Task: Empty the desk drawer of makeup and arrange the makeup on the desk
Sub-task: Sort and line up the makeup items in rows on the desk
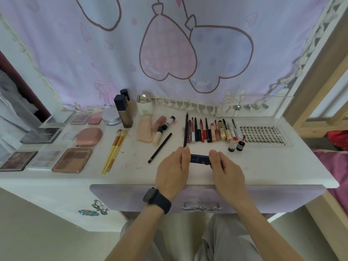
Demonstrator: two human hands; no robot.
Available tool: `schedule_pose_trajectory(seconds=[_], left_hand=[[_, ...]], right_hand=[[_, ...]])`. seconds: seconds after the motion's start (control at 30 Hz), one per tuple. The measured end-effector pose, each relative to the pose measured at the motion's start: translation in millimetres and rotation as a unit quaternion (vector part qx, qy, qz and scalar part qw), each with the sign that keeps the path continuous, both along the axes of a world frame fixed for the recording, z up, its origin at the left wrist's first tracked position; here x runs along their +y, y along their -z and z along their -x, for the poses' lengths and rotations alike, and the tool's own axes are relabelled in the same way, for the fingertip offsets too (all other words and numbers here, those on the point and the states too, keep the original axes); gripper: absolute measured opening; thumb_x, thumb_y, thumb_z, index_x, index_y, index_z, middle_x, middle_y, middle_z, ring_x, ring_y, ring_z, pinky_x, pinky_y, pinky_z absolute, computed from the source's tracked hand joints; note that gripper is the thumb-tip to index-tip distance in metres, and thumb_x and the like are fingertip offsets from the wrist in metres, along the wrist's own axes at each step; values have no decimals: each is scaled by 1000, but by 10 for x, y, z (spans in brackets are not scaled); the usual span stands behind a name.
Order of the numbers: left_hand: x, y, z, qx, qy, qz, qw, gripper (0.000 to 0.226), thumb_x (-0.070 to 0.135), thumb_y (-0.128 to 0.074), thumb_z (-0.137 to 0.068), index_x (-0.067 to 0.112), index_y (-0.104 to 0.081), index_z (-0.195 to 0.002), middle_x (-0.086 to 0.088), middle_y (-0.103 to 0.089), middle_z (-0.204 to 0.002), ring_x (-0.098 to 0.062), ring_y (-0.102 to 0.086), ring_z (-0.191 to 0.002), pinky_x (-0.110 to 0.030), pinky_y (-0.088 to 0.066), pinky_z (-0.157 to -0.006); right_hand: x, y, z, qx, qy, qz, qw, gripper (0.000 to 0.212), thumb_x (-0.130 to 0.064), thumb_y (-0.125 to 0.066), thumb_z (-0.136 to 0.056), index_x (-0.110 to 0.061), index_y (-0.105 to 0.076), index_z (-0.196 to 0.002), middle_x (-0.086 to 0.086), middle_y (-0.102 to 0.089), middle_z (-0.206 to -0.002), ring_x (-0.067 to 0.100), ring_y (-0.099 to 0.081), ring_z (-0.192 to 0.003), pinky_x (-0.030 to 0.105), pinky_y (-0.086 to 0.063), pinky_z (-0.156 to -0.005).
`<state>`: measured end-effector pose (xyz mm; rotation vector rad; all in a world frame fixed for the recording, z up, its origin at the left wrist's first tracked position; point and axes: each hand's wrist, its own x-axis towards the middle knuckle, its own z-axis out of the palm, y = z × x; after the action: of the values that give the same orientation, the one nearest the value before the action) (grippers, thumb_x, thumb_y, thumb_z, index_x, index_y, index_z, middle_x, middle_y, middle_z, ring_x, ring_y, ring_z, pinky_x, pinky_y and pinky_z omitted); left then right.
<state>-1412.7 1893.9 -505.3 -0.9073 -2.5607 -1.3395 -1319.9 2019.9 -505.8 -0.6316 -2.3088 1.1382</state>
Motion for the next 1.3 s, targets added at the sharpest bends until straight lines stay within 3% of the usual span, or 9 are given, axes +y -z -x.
schedule_pose_trajectory(seconds=[0.1, 0.2, 0.37, 0.57, 0.7, 0.87, 1.03, 1.13, 1.3], left_hand=[[-48, -43, 48, -65, -14, -73, 995, 43, 59, -25, -102, 31, -44, -77, 11, -42, -59, -5, -41, -52, -19, -32, -49], [-143, -72, 128, -143, -28, -150, 978, 41, 54, -30, -100, 23, -53, -86, 14, -52, -66, -1, -43, -56, -17, -37, -56], [-148, -103, 108, -183, -11, -188, 965, 19, 34, -45, -104, 22, -59, -101, 7, -67, -85, 2, -51, -62, -26, -41, -67], [-166, -135, 100, -192, -2, -221, 956, 4, 25, -57, -100, 24, -60, -102, 8, -71, -92, -3, -51, -57, -17, -46, -55], [-162, -123, 109, -187, -1, -214, 959, 6, 21, -58, -100, 25, -60, -104, 5, -70, -98, -6, -55, -57, -15, -49, -62], [-144, -111, 117, -167, 15, -166, 972, 22, 28, -45, -105, 42, -59, -116, 24, -69, -95, -1, -57, -65, -8, -46, -68], [-105, -124, 89, -161, 11, -139, 977, 15, 34, -47, -104, 46, -54, -107, 27, -67, -95, -1, -62, -70, -8, -46, -67], [-91, -106, 78, -169, 20, -114, 979, 11, 36, -52, -101, 37, -56, -111, 28, -69, -97, -1, -65, -73, -12, -49, -69], [-53, -96, 94, -181, 34, -86, 979, 12, 35, -53, -102, 32, -54, -113, 29, -70, -99, 0, -66, -76, -30, -54, -80]], right_hand=[[25, -63, 16, 39, 21, 80, 996, 54, -65, -29, -96, -22, -56, -77, 1, -57, -66, 5, -47, -57, 30, -40, -58], [125, -97, -6, 104, 39, 185, 976, 50, -60, -34, -99, -20, -58, -79, -14, -52, -63, -1, -46, -58, 12, -38, -57], [173, -60, -99, 142, 13, 195, 970, 35, -39, -42, -107, -17, -62, -89, -14, -59, -67, 1, -47, -62, 11, -41, -59], [241, -147, -170, 171, -13, 239, 956, 27, -34, -50, -102, -15, -69, -106, -7, -71, -80, 2, -55, -67, 12, -48, -67], [233, -148, -176, 173, -31, 235, 956, 16, -20, -54, -103, -17, -69, -108, -4, -76, -90, 2, -58, -70, 13, -49, -69], [233, -105, -164, 156, -56, 217, 962, 14, -12, -62, -100, -22, -66, -108, -8, -75, -102, 12, -68, -91, 20, -53, -77], [198, -90, -177, 120, -66, 141, 981, 24, -39, -45, -104, -39, -66, -116, -15, -73, -94, 3, -61, -78, 11, -47, -72], [217, -103, -210, 113, -69, 154, 979, 25, -47, -48, -100, -36, -67, -111, -13, -74, -90, 4, -62, -70, 13, -49, -70], [473, -79, -478, 127, -62, 207, 968, 17, -24, -60, -100, -24, -66, -115, -5, -77, -101, 15, -70, -73, 21, -56, -71]])
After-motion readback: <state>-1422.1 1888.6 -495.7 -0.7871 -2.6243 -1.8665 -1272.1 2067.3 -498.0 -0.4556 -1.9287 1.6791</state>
